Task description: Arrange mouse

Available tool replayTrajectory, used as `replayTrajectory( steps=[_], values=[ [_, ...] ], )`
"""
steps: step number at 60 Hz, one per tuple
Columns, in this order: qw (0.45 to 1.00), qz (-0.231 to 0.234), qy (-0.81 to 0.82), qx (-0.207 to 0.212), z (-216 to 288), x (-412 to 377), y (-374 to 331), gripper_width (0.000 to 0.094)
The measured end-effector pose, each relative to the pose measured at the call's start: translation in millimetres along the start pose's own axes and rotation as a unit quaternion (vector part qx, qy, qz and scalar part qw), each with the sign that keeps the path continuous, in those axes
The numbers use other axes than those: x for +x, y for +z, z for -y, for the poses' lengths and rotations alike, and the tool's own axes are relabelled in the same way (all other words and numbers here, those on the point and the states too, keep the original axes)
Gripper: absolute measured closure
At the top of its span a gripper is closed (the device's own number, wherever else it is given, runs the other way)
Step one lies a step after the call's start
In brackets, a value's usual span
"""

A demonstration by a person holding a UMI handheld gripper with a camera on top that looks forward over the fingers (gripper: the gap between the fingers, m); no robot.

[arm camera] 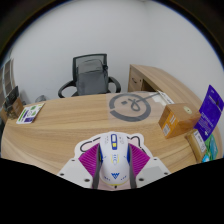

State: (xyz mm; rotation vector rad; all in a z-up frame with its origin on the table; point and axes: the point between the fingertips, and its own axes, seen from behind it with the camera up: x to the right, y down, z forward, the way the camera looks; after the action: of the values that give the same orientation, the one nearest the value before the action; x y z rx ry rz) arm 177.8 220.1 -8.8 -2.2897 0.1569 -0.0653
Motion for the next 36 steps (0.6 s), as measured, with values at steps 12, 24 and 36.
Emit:
replayTrajectory(
  steps=[12, 24, 36],
  values=[
    [1.000, 0.022, -0.010, -0.010, -2, -3, -4, 0.0264],
    [1.000, 0.016, -0.009, 0.010, 6, -11, -50, 0.0100],
    [0.999, 0.006, -0.002, 0.044, -6, -39, -144, 0.0102]
  ],
)
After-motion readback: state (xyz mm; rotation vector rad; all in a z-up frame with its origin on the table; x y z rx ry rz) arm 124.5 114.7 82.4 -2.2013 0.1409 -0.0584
